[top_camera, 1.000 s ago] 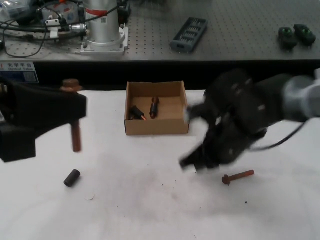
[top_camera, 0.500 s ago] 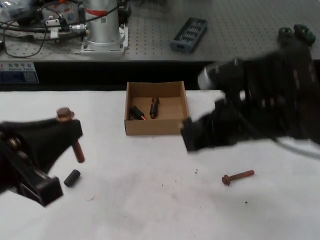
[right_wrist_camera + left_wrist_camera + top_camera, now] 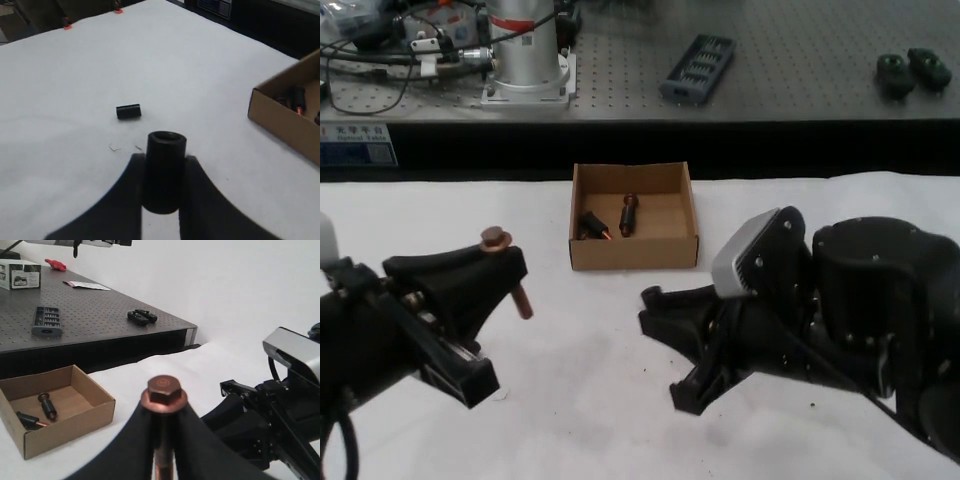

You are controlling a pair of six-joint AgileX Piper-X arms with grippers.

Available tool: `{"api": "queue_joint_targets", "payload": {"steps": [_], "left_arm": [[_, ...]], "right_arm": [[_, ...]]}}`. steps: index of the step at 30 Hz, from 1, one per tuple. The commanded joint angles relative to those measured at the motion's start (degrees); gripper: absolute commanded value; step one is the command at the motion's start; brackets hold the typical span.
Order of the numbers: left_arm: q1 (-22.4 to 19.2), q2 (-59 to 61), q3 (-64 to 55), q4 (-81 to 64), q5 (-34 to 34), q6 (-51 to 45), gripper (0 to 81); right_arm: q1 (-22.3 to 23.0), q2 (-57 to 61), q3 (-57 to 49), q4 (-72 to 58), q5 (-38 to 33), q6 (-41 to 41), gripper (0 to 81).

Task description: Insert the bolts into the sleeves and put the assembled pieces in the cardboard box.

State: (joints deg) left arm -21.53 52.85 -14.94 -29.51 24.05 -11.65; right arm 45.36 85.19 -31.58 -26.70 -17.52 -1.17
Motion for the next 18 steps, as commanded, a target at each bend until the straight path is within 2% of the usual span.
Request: {"api": "queue_joint_targets", "payload": {"steps": [1,5,14,18], "left_arm": [[0.17,4.85,-0.11,-8.64,3.43,-3.75,0.6],[0.17,6.86,-0.25,-11.12,3.65,-3.98,0.6],[-0.04,8.0,-0.37,-13.31,3.65,-4.27,0.6],[-1.73,8.0,-0.37,-13.52,3.65,-4.27,0.6]], "right_arm": [[0.81,-0.85,0.49,-3.53,0.03,0.18,1.3],[2.16,-0.97,3.13,-11.14,-1.74,0.28,1.3],[2.16,-1.01,9.93,-22.82,-3.27,2.56,1.3],[2.16,-1.01,10.96,-26.54,-3.27,4.08,1.3]]}}
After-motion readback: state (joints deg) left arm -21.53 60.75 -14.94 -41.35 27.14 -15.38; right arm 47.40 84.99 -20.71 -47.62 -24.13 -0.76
